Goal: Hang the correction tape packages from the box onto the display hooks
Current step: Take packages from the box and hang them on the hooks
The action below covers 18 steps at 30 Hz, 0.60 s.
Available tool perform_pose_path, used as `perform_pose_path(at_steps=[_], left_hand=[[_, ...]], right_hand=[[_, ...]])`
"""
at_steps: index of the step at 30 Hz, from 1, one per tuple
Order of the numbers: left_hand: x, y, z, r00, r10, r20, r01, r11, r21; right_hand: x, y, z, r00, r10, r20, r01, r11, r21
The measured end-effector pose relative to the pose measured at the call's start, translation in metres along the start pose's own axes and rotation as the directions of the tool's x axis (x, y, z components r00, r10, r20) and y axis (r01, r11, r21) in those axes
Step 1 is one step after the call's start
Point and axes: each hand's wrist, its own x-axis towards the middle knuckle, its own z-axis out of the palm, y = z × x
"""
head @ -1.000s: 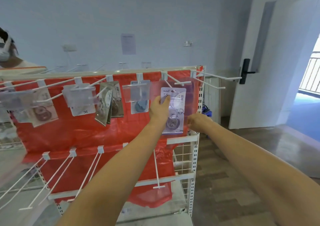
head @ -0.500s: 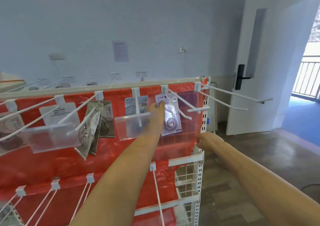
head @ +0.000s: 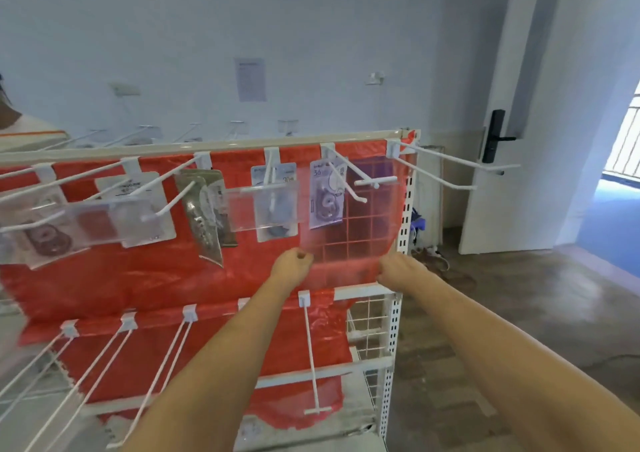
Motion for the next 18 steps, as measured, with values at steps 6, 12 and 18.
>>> perform_pose_path(at_steps=[6, 12, 18], left_hand=[[-0.079, -0.053, -0.042, 0.999, 0.028, 0.017, -0.033, 0.899, 0.436], [-0.148, -0.099, -0.114, 0.998, 0.049, 0.032, -0.055, 0.614, 0.788], [-0.199, -0.156, -0.182, 0.999, 0.019, 0.043, -0.047, 0.488, 0.871]], right_hand=[[-0.036, -0.061, 0.006, 0.999, -0.041, 0.009, 0.041, 0.999, 0.027], [-0.076, -0.145, 0.014, 0.978, -0.201, -0.053, 0.202, 0.979, 0.02], [-0.114, -0.234, 0.018, 0.975, -0.215, -0.063, 0.217, 0.975, 0.042]])
